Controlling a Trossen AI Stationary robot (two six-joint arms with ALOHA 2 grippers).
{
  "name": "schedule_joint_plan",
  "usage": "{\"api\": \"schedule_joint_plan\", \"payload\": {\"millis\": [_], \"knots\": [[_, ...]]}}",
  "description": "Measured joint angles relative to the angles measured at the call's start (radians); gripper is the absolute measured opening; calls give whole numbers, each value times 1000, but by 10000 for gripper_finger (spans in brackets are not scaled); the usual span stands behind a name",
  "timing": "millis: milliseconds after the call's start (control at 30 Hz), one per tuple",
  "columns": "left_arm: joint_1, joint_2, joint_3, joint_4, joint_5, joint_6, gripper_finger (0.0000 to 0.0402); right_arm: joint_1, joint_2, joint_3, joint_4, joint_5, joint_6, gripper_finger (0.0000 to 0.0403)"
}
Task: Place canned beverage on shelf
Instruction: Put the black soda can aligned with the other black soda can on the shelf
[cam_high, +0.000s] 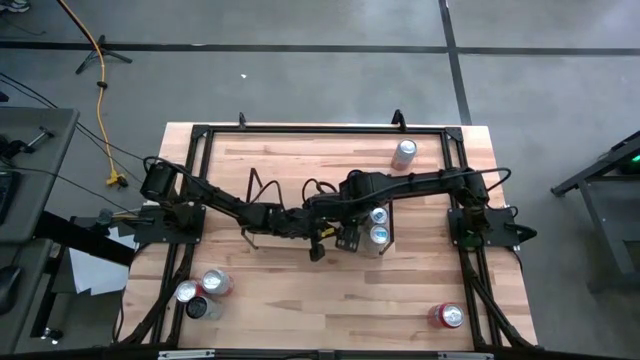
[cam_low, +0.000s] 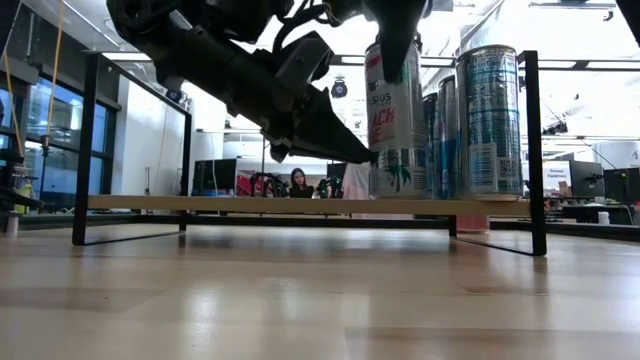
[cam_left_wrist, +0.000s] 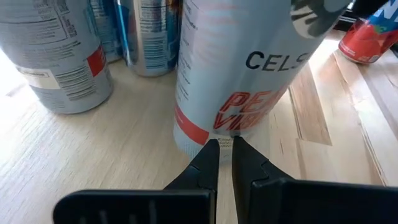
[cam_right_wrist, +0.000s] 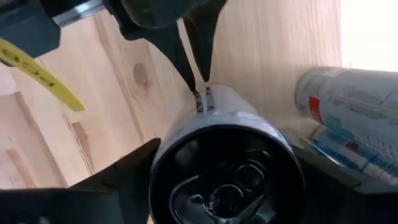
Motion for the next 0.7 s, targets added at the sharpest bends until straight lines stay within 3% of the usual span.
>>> {"api": "schedule_joint_plan", "payload": {"millis": [300,500,700], "knots": [[2,-6,0,-21,9,0,0,1,0,0,-9,48,-4,362],[4,-34,2,-76,13,8,0,1,-3,0,-20,22,-83,369],[10,-139,-1,-289,-24,79,0,-5,-28,2,-35,31,-171,369]]}}
